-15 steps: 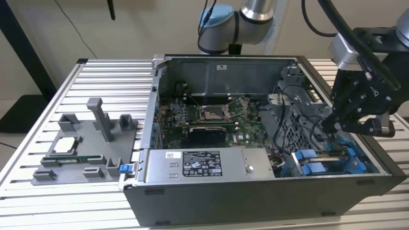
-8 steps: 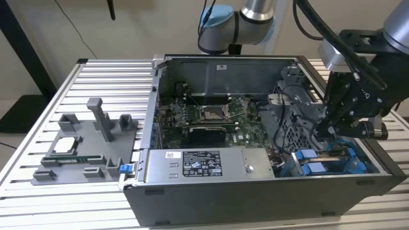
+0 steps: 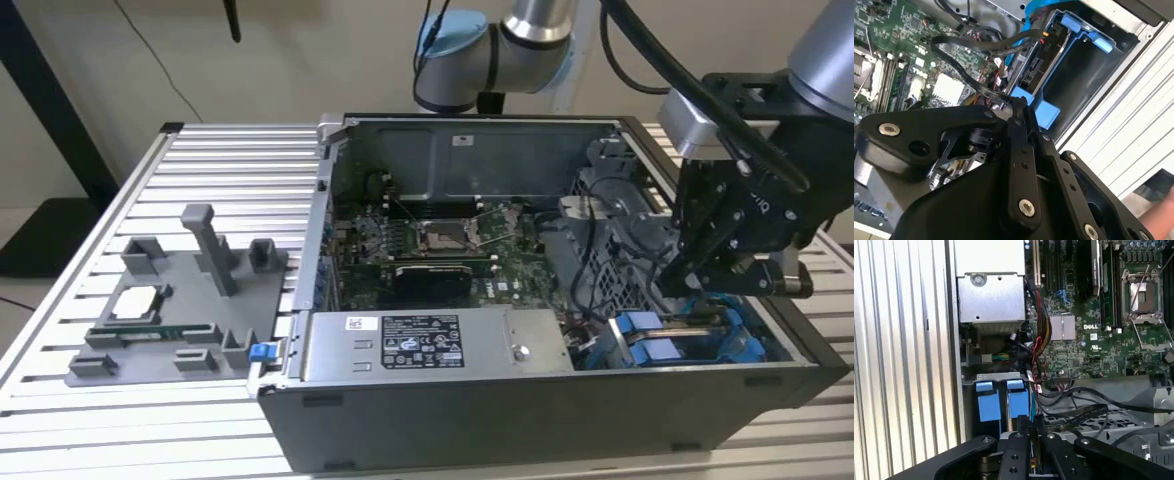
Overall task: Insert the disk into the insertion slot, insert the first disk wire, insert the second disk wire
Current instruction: 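Insert the second disk wire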
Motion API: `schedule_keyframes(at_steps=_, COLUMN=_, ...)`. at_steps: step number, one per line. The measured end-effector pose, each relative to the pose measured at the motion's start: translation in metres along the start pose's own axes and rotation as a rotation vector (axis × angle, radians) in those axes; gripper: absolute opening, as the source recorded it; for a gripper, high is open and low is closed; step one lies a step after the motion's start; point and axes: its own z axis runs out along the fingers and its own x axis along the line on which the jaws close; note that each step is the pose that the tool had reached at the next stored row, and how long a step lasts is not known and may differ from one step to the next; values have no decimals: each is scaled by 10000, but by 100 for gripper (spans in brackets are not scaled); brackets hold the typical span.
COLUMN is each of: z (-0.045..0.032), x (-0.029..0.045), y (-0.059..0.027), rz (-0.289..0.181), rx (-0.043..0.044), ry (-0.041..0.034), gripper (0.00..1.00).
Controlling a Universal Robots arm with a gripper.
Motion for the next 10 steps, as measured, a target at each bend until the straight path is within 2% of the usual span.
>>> schedule_keyframes(at_steps=10, z=13, x=1, y=0, rz=-9, rx=5, ry=47, gripper=0)
